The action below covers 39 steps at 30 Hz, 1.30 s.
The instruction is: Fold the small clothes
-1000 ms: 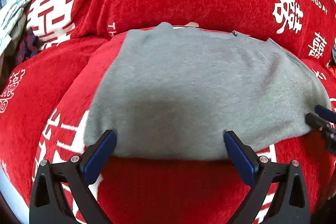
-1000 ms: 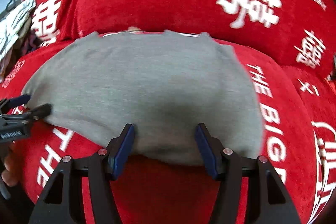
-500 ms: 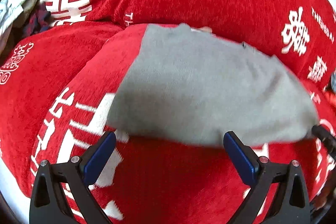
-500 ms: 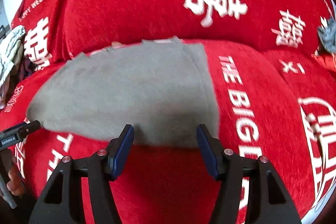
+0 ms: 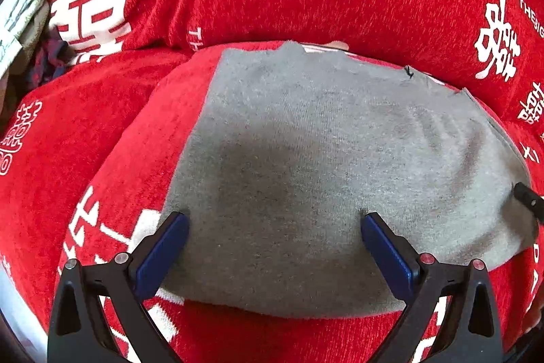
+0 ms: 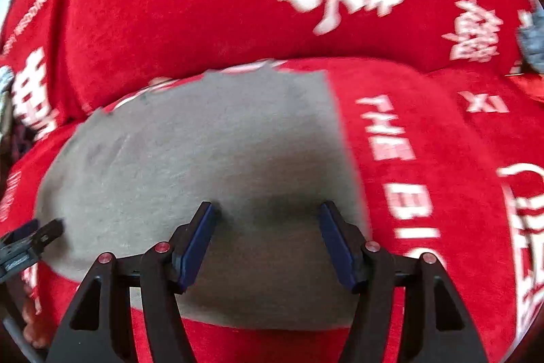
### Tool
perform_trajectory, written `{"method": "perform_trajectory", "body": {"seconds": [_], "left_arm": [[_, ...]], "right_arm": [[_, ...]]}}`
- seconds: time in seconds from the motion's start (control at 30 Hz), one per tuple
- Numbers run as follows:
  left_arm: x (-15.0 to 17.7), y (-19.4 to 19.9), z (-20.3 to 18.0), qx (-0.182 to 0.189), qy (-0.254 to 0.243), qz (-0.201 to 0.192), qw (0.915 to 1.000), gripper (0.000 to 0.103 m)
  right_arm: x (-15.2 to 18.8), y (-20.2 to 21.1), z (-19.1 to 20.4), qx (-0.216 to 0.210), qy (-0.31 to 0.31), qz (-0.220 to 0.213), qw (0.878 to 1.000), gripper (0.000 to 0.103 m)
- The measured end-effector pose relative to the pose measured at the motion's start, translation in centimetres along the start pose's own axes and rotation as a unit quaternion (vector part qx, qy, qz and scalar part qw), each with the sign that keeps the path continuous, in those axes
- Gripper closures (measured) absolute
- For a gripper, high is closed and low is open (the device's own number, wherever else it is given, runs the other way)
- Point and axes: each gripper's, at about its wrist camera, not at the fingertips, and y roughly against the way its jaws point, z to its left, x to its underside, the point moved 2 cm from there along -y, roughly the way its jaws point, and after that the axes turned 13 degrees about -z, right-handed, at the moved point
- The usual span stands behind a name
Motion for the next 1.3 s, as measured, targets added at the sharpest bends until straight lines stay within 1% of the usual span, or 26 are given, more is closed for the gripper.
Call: {"method": "perform_trajectory", "body": {"seconds": [0.1,0.2,0.33,0.43,0.5,0.57,0.6,0.67,0.77,0.8,0.87,0.97,1.03,1.07,1.1,1.13,1.17,1.23,1.3], "left_arm": [[0.0,0.8,0.2,0.002,0.001,-0.011,0.9999,0.0],[0.1,1.3,0.9,0.007,0.012,-0.012,0.9998,0.0],[0.4,2.0,2.2,0.004,0.021,-0.017,0.9996,0.0],[1.1,2.3,4.0,0.003,0.043,-0.015,0.999,0.0],[1.9,1.9,5.5,0.002,0.066,-0.001,0.9978,0.0],[2.7,1.4,6.7,0.017,0.093,0.011,0.9955,0.0],[2.8,1.7,6.8,0.021,0.093,0.003,0.9955,0.0],[2.9,1.9,6.6,0.037,0.098,0.006,0.9945,0.0],[2.8,2.0,5.6,0.09,0.111,0.006,0.9897,0.0],[2.5,1.9,5.1,0.093,0.11,0.008,0.9895,0.0],[2.2,1.4,4.3,0.086,0.107,0.009,0.9905,0.0],[1.6,0.7,3.8,0.088,0.115,0.003,0.9894,0.002],[1.4,0.6,4.0,0.091,0.123,-0.005,0.9882,0.027],[1.3,0.4,4.3,0.095,0.131,-0.007,0.9869,0.033],[1.2,0.2,4.6,0.1,0.138,-0.009,0.9854,0.046],[1.2,0.1,5.0,0.105,0.148,-0.011,0.9834,0.053],[1.3,0.0,5.6,0.109,0.159,-0.013,0.9812,0.056],[1.7,0.0,6.6,0.123,0.18,-0.019,0.9759,0.066],[2.0,0.1,7.4,0.137,0.2,-0.022,0.9699,0.069]], "right_arm": [[-0.4,0.7,0.7,-0.012,-0.004,-0.009,1.0,0.035],[-0.8,0.7,2.7,-0.027,0.022,-0.008,0.999,0.035],[-0.9,0.4,5.0,-0.045,0.036,-0.003,0.998,0.035],[-0.8,0.0,6.6,-0.054,0.054,0.002,0.997,0.035],[-0.7,-0.4,7.3,-0.059,0.062,0.004,0.996,0.035],[-0.6,-0.8,7.9,-0.06,0.067,0.008,0.996,0.035],[-0.5,-1.0,8.1,-0.061,0.068,0.01,0.996,0.035],[-0.3,-1.2,8.5,-0.063,0.07,0.013,0.995,0.035],[-0.1,-1.5,9.1,-0.064,0.078,0.015,0.995,0.035],[0.0,-1.6,9.3,-0.064,0.079,0.015,0.995,0.035],[0.0,-1.7,9.5,-0.064,0.081,0.016,0.995,0.035],[-0.1,-1.7,9.9,-0.066,0.089,0.018,0.994,0.035],[-0.3,-1.7,10.0,-0.069,0.092,0.019,0.993,0.035],[-0.5,-1.7,10.1,-0.07,0.094,0.019,0.993,0.035],[-0.7,-1.8,10.2,-0.072,0.096,0.019,0.993,0.035],[-0.9,-1.9,10.3,-0.073,0.097,0.02,0.992,0.035],[-1.1,-2.0,10.5,-0.075,0.097,0.021,0.992,0.035],[-1.7,-2.4,11.2,-0.082,0.096,0.023,0.992,0.035],[-2.1,-2.7,12.0,-0.089,0.097,0.024,0.991,0.035]]}}
